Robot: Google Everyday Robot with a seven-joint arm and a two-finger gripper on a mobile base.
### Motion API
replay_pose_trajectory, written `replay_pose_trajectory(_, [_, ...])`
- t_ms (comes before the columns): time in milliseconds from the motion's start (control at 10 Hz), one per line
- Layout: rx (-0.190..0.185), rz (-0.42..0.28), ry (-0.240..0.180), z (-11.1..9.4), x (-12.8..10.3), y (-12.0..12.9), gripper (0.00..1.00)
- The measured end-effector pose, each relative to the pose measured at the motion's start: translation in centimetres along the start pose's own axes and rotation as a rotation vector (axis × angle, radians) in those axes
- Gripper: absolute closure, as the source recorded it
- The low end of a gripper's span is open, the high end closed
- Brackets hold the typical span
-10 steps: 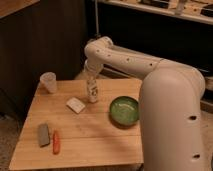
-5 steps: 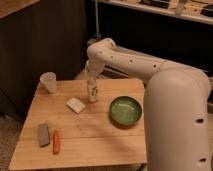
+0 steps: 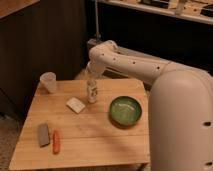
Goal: Stand the bottle upright
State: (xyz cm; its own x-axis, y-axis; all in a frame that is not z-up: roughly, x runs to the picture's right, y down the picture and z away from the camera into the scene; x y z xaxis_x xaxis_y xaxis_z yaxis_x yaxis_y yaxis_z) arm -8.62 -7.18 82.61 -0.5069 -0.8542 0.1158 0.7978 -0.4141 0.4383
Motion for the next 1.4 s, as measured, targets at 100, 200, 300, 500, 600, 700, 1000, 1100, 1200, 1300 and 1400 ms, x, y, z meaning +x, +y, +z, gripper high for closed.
replay_pose_trajectory(100, [0.001, -0.002, -0.004, 0.0, -0.2, 0.0, 0.69])
replay_pose_trajectory(200, [0.000, -0.006, -0.010, 0.1, -0.4, -0.1, 0.60])
replay_pose_trajectory(300, [0.000, -0.013, -0.016, 0.1, -0.6, -0.3, 0.49])
replay_pose_trajectory(500, [-0.006, -0.020, -0.022, 0.2, -1.0, -0.5, 0.32])
replay_pose_trajectory(600, [-0.010, -0.018, -0.024, 0.1, -1.2, -0.6, 0.22])
replay_pose_trajectory(700, [-0.012, -0.017, -0.025, 0.2, -1.4, -0.7, 0.20])
replay_pose_trajectory(1000, [-0.014, -0.012, -0.048, 0.3, -1.6, -0.9, 0.20])
replay_pose_trajectory(1100, [-0.007, 0.003, -0.079, 0.4, -1.7, -0.8, 0.20])
replay_pose_trajectory(1200, [0.010, 0.029, -0.137, 0.7, -1.5, -0.8, 0.20])
replay_pose_trajectory(1300, [0.027, 0.056, -0.210, 1.2, -1.0, -1.3, 0.20])
replay_pose_trajectory(1400, [0.035, 0.089, -0.264, 1.6, -0.8, -1.3, 0.20])
